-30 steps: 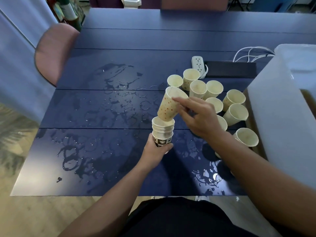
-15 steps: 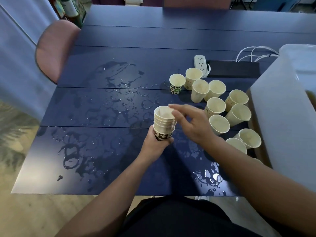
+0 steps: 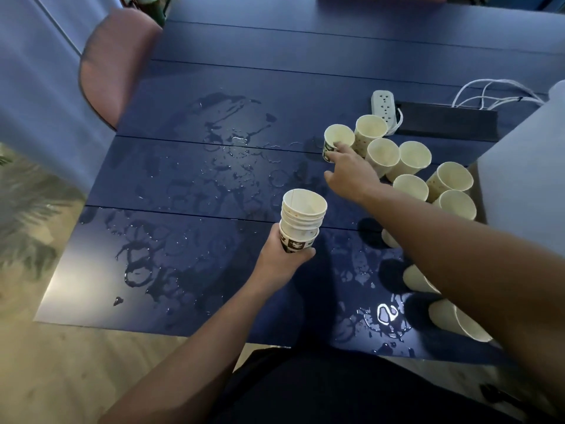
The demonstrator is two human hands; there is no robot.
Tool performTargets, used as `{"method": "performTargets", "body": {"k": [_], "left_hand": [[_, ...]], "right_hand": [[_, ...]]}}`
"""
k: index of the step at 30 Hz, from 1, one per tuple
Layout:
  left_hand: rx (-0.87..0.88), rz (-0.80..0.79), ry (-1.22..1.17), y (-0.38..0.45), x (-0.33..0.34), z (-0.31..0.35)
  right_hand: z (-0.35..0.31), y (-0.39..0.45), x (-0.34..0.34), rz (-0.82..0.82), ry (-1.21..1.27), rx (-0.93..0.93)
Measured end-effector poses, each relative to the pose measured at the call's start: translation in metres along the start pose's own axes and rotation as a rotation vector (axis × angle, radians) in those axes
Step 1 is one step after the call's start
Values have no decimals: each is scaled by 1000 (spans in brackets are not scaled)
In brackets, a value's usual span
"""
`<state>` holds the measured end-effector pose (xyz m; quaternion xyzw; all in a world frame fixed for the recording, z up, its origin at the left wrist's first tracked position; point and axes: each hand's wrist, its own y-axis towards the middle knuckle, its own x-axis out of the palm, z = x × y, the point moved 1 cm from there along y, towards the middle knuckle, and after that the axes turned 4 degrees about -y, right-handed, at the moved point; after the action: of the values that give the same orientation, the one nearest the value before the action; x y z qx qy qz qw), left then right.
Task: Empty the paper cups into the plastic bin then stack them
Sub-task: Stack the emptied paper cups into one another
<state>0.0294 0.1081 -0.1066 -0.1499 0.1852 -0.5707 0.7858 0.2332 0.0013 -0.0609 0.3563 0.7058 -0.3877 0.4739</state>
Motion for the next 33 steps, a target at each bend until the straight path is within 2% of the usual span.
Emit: {"method": "performTargets", "body": {"k": [8, 13, 19, 25, 30, 33], "left_hand": [[-31, -6, 9, -7, -4, -5], [-46, -9, 27, -10, -7, -8], [-52, 3, 22, -10, -9, -10], [-43, 22, 9, -5, -8, -12], [-13, 15, -15, -2, -3, -12], [-15, 15, -55, -4, 2, -9]], "right_hand": [[4, 39, 3, -152, -132, 49], [6, 40, 5, -168, -168, 16], [8, 21, 8, 174, 106, 18], [-15, -15, -8, 451, 529, -33], [-38, -57, -25, 619, 681, -142], [-44, -86, -28, 688, 672, -274]]}}
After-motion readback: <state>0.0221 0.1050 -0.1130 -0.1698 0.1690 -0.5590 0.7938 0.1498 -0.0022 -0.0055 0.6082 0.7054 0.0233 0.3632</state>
